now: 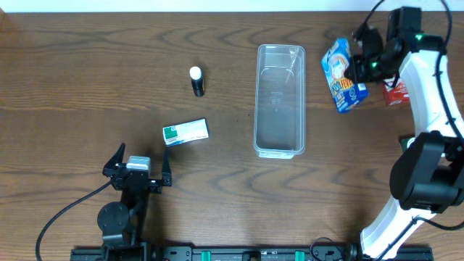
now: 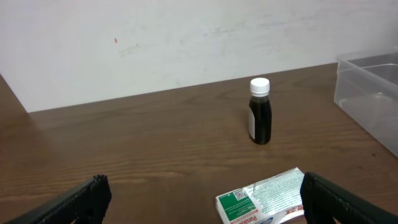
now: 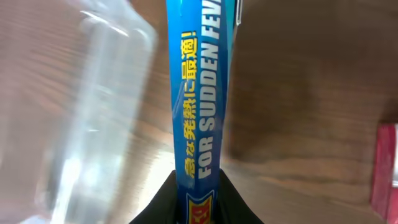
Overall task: Pack container
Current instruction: 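Lift the blue box with the right gripper toward the clear container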
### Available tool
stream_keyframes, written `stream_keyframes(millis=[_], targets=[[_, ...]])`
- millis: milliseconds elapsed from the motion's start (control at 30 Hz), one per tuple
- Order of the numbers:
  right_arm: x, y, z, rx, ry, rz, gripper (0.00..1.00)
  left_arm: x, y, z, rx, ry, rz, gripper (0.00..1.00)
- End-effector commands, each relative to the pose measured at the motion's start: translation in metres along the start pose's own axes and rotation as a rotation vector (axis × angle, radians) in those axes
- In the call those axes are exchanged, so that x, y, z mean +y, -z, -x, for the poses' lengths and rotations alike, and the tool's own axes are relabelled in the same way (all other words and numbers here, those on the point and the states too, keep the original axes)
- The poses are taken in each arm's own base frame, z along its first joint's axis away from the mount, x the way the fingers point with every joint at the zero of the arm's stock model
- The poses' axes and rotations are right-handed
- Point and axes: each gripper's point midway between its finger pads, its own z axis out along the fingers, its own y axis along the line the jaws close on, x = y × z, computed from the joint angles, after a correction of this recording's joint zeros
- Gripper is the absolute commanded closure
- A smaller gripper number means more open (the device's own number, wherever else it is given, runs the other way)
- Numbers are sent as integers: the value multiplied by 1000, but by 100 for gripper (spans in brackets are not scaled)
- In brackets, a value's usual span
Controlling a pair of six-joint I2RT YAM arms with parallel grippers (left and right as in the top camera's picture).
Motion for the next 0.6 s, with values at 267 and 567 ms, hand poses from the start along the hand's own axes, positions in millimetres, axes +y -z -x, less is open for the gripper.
stream_keyframes(millis=[267, 567], targets=[[97, 94, 43, -186, -149, 404, 87, -4, -1, -15, 39, 12, -19, 2], [119, 55, 29, -73, -326, 334, 82, -4, -1, -15, 39, 12, -19, 2]])
